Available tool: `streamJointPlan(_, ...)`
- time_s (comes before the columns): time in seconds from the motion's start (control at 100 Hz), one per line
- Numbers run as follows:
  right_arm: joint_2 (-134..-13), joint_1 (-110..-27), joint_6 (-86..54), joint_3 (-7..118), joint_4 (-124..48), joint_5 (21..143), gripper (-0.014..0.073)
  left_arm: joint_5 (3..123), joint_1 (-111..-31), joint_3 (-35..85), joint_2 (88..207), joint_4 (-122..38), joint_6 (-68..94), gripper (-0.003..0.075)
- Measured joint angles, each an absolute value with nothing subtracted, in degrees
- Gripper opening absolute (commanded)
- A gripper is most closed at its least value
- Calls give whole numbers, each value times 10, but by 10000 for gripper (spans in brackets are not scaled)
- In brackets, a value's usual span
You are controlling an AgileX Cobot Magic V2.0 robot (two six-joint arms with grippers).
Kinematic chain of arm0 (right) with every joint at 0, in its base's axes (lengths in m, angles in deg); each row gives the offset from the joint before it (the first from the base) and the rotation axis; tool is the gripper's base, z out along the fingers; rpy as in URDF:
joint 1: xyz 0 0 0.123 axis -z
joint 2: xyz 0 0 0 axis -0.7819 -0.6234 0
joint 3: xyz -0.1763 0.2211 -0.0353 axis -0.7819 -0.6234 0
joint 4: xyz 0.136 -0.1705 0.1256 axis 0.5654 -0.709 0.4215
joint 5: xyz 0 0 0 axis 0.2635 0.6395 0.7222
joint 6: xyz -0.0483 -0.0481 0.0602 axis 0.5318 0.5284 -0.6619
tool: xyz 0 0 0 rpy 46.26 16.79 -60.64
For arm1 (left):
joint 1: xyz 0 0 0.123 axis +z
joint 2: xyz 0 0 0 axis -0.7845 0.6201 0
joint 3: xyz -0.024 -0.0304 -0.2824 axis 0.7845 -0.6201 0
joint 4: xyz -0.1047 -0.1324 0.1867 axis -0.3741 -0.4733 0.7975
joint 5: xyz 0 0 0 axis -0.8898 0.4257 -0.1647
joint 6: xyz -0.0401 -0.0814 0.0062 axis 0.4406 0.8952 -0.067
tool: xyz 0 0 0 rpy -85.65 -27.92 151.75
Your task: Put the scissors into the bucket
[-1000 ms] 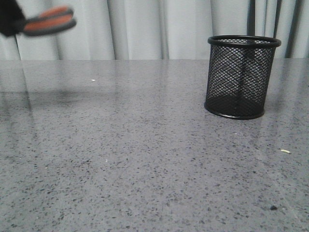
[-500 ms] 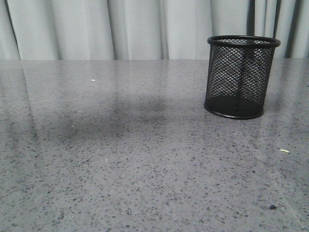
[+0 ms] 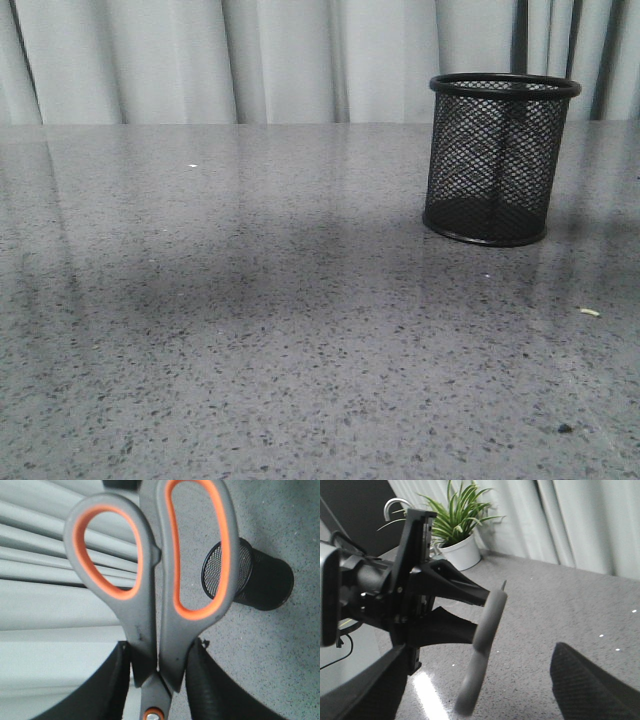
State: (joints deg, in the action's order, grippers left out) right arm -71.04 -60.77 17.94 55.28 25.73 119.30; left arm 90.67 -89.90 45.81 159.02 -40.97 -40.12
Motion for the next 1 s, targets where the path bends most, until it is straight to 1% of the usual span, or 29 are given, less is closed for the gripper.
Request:
streamJointPlan(0.17,-774,-675,179,576,249,1143,528,903,-901,458,1586,-413,-401,168)
streamJointPlan(0.2,-784,-687,179,579,248,1135,517,903,-901,458,1585,-413,-401,168)
streamJointPlan(0.25,-800,-702,179,586,248,1121,462,902,-901,458,1583,-413,-401,168)
streamJointPlan(0.27,-807,-707,179,587,248,1117,420,902,-901,458,1581,-413,-401,168)
streamJointPlan(0.29,-813,-711,179,588,248,1113,343,902,-901,458,1580,-414,-401,168)
streamJointPlan(0.32,-820,-714,179,593,250,1112,269,902,-901,458,1579,-414,-401,168)
streamJointPlan(0.33,-822,-716,179,593,252,1112,215,902,-901,458,1578,-414,-401,168)
streamJointPlan(0.34,-825,-718,179,594,252,1112,186,902,-901,458,1578,-414,-401,168)
streamJointPlan(0.35,-826,-718,179,595,253,1112,126,901,-901,458,1578,-414,-401,168)
streamJointPlan(0.36,-829,-720,179,595,253,1112,95,901,-901,458,1578,-414,-401,168)
streamJointPlan(0.37,-831,-719,178,597,255,1112,34,901,-901,458,1576,-414,-401,168)
streamJointPlan(0.39,-835,-720,177,598,257,1112,-26,900,-901,458,1576,-414,-401,168)
streamJointPlan(0.4,-836,-720,177,598,259,1114,-79,900,-901,458,1575,-412,-401,168)
streamJointPlan(0.43,-839,-721,176,599,264,1116,-62,897,-901,457,1574,-410,-401,169)
streamJointPlan(0.53,-842,-724,175,602,277,1129,-63,896,-901,453,1570,-405,-401,189)
streamJointPlan(0.65,-843,-726,174,604,283,1129,-62,896,-901,452,1556,-424,-401,270)
streamJointPlan(0.76,-849,-726,159,611,262,1114,-62,889,-902,452,1524,-482,-401,267)
streamJointPlan(0.81,-850,-722,139,622,232,1113,-62,888,-902,452,1507,-510,-401,242)
streamJointPlan(0.85,-850,-717,115,634,206,1118,-62,887,-902,452,1491,-531,-401,202)
streamJointPlan(0.9,-850,-709,81,656,164,1134,-62,885,-902,452,1471,-548,-395,133)
streamJointPlan(0.98,-850,-691,20,707,73,1183,-62,882,-902,454,1433,-557,-351,-11)
streamJointPlan(0.99,-850,-687,8,711,64,1194,-62,881,-902,454,1430,-557,-340,-22)
streamJointPlan(1.0,-850,-686,2,721,46,1200,-62,881,-902,454,1426,-557,-334,-18)
